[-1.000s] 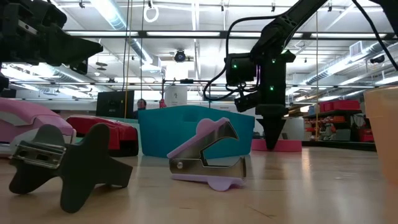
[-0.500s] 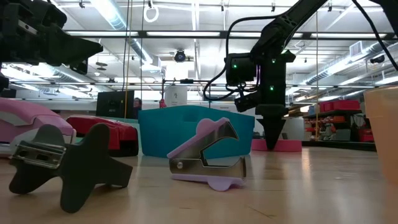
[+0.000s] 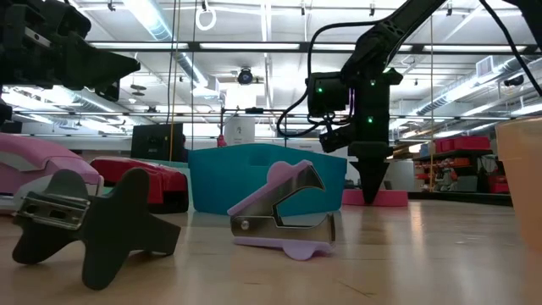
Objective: Pick and place Stapler, Stapler remover, tape
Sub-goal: Put the pink tape into the orange bin
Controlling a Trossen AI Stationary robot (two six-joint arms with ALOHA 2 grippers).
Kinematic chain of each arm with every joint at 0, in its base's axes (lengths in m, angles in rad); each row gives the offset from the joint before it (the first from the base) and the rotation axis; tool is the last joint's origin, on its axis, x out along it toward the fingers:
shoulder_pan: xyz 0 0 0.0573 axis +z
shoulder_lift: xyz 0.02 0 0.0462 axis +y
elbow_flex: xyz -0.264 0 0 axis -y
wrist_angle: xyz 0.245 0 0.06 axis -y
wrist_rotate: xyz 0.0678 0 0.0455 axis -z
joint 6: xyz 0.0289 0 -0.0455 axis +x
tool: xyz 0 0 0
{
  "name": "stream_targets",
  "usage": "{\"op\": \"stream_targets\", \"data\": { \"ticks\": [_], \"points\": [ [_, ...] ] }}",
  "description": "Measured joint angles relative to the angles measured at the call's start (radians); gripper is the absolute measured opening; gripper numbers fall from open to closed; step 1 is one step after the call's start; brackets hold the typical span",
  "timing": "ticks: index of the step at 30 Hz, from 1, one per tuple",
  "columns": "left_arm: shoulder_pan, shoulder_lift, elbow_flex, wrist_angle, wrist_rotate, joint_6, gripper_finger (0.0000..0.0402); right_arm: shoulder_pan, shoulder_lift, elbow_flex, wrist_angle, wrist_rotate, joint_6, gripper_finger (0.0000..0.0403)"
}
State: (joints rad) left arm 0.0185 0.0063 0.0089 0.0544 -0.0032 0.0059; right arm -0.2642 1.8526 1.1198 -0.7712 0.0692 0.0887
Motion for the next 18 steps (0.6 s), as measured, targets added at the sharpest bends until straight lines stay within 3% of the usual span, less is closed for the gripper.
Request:
{"op": "stream_targets", "data": {
  "ticks": [12, 18],
  "points": [
    [0.0, 0.0, 0.0, 0.0, 0.0, 0.0, 0.003, 0.004, -0.001, 0.0, -0.005, -0.018, -0.016, 0.011],
    [0.0, 0.0, 0.0, 0.0, 0.0, 0.0, 0.003, 0.003, -0.026, -0.001, -0.013, -0.028, -0.017, 0.009]
  ]
}}
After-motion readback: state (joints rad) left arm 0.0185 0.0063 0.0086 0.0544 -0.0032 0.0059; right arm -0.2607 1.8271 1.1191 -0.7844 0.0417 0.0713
